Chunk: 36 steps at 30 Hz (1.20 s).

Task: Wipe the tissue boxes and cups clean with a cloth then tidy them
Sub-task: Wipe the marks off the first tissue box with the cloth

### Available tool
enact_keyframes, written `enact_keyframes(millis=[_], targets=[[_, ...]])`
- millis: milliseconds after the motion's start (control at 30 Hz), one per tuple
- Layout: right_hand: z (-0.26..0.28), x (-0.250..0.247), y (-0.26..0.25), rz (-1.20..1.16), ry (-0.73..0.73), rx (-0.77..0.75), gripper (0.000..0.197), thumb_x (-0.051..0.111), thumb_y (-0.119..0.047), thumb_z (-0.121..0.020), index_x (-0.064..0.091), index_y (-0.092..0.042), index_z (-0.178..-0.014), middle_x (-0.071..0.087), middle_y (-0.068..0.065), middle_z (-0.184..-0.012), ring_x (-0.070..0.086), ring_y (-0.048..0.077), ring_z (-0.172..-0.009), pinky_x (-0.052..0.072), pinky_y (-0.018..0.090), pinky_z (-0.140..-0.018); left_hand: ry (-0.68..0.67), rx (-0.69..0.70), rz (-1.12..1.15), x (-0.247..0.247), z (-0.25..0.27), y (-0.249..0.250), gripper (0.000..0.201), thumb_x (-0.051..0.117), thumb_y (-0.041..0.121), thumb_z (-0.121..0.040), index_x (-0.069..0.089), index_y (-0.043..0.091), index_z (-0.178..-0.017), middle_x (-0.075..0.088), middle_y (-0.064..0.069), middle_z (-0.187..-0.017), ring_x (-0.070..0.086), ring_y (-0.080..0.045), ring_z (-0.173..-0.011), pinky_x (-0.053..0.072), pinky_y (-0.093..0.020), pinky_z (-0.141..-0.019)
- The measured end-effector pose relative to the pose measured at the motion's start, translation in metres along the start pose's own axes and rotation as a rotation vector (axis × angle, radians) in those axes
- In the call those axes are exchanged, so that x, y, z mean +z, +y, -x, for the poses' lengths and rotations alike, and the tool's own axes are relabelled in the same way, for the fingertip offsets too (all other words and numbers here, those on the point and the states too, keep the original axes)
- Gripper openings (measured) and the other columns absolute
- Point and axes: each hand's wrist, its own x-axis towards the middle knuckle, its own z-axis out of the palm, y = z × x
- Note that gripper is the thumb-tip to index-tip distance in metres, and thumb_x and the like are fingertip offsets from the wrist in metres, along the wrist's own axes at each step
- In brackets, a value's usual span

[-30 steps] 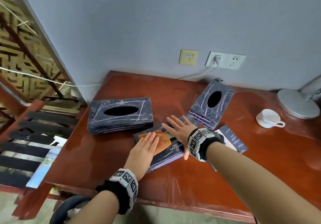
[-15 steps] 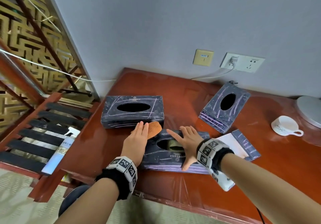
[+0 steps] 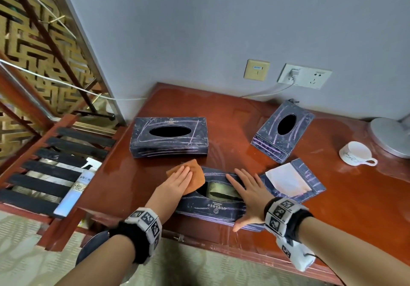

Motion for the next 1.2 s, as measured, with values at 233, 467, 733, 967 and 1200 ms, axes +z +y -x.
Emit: enact_keyframes(millis=[233,467,733,967,1200], targets=[[-0.001,0.004,0.000,0.012,0.049,0.012,0.127,0.064,-0.076,-0.055,-0.010,-0.030,-0.147,-0.005,0.002,-0.156,-0.004,0.023,-0.144,-0.005,0.046,-0.118,-0.061,0.204,0.150,0.021,0.063,0.015,0.054,0.039,0.006,-0.077,0.056,0.015,-0.127,0.052,0.001,-0.138,0.046,-0.013,-0.128,0.031,-0.023,-0.111],[0.006,0.000,0.009,-0.039,0.003,0.009,0.133,0.063,-0.078,-0.054,-0.020,-0.027,-0.145,-0.020,0.001,-0.155,-0.019,0.020,-0.143,-0.014,0.045,-0.114,0.128,-0.205,0.129,-0.015,-0.011,-0.006,0.061,0.039,-0.013,-0.086,0.034,0.004,-0.144,0.032,-0.007,-0.151,0.032,-0.023,-0.140,0.034,-0.030,-0.110],[0.013,0.000,0.009,-0.222,-0.038,0.104,0.137,0.072,-0.071,-0.053,-0.017,-0.024,-0.146,-0.019,-0.001,-0.155,-0.017,0.019,-0.144,0.003,0.050,-0.118,-0.037,0.077,0.062,0.011,0.063,0.020,0.052,0.036,0.003,-0.075,0.055,0.003,-0.123,0.062,-0.010,-0.125,0.053,-0.025,-0.121,0.023,-0.028,-0.111],[0.013,0.002,0.010,-0.244,-0.014,0.101,0.137,0.072,-0.072,-0.052,-0.015,-0.022,-0.146,-0.014,0.000,-0.156,-0.014,0.019,-0.144,0.007,0.049,-0.118,0.152,-0.110,0.232,-0.028,0.015,-0.009,0.053,0.042,-0.008,-0.081,0.051,0.003,-0.133,0.050,-0.012,-0.138,0.045,-0.027,-0.130,0.028,-0.022,-0.111],[0.012,0.001,0.009,-0.256,-0.027,0.112,0.137,0.074,-0.069,-0.052,-0.014,-0.023,-0.146,-0.013,0.000,-0.156,-0.013,0.019,-0.144,0.008,0.049,-0.118,-0.018,-0.377,0.091,-0.008,-0.032,0.034,0.056,0.039,-0.003,-0.094,0.022,0.002,-0.147,0.020,-0.016,-0.155,0.018,-0.029,-0.144,0.026,-0.032,-0.113]])
